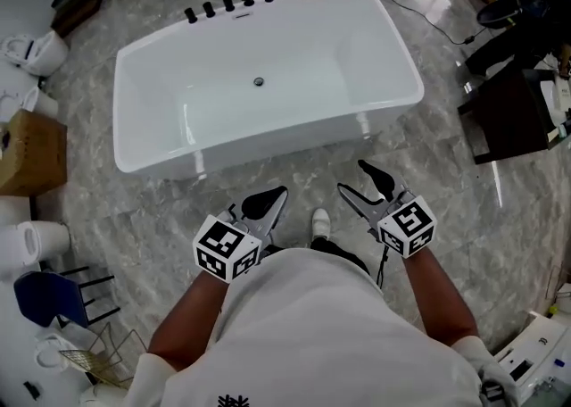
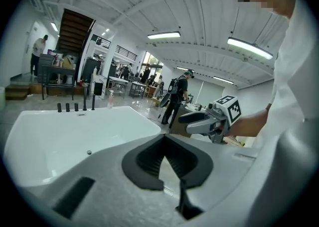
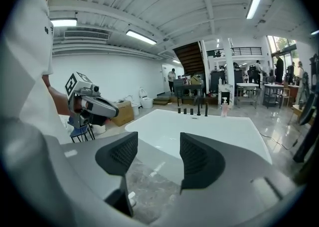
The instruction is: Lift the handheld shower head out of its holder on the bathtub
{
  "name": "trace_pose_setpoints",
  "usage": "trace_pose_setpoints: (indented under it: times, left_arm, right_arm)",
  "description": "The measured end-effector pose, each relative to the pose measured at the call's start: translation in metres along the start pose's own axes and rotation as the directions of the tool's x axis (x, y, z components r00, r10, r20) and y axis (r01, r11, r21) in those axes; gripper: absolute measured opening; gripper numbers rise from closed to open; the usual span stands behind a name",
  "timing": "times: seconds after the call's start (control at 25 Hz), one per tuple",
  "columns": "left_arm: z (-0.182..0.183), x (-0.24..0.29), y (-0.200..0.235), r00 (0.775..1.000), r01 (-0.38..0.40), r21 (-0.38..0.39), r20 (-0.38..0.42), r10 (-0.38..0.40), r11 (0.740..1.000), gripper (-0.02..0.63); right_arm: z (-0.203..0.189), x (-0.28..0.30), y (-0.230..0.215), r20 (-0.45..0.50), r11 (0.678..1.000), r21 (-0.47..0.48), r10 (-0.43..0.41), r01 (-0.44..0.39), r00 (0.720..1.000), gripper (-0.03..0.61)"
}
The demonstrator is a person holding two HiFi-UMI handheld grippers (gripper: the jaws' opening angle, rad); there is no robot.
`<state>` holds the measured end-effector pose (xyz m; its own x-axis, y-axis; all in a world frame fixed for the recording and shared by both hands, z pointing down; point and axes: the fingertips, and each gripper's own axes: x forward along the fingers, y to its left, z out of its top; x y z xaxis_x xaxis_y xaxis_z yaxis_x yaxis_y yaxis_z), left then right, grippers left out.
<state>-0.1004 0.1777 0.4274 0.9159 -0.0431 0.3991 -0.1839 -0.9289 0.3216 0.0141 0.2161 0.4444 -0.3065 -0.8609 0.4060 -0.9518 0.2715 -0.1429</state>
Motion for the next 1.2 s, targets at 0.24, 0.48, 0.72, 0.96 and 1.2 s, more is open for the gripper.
trace_pose_setpoints:
  times: [0.24,0.48,0.72,0.96,1.2]
  left_arm:
    - [0.036,0.049,0.001,0.994,-0.092,-0.035,0.049,0.094,0.995,0.005]
    - [0.052,0.060,0.030,0.986,-0.153,-0.072,0.051,0.157,0.986,0.005]
    - [0.065,0.058,0.085,0.980,-0.181,-0.089,0.068,0.187,0.979,0.005]
    - [0.095,0.066,0.139,0.979,-0.188,-0.056,0.075,0.191,0.981,0.005]
    - [0.106,0.067,0.183,0.958,-0.265,-0.104,0.088,0.275,0.959,0.005]
  right_arm:
    - [0.001,0.011,-0.072,-0.028,0.996,-0.025,0.086,-0.087,0.996,0.278]
    - [0.019,0.052,-0.115,-0.022,0.992,-0.037,0.124,-0.124,0.992,0.278]
    - [0.043,0.112,-0.143,-0.044,0.991,-0.064,0.118,-0.121,0.992,0.278]
    - [0.080,0.173,-0.192,-0.079,0.988,-0.107,0.102,-0.110,0.992,0.278]
    - [0.096,0.240,-0.236,-0.124,0.980,-0.137,0.128,-0.145,0.984,0.275]
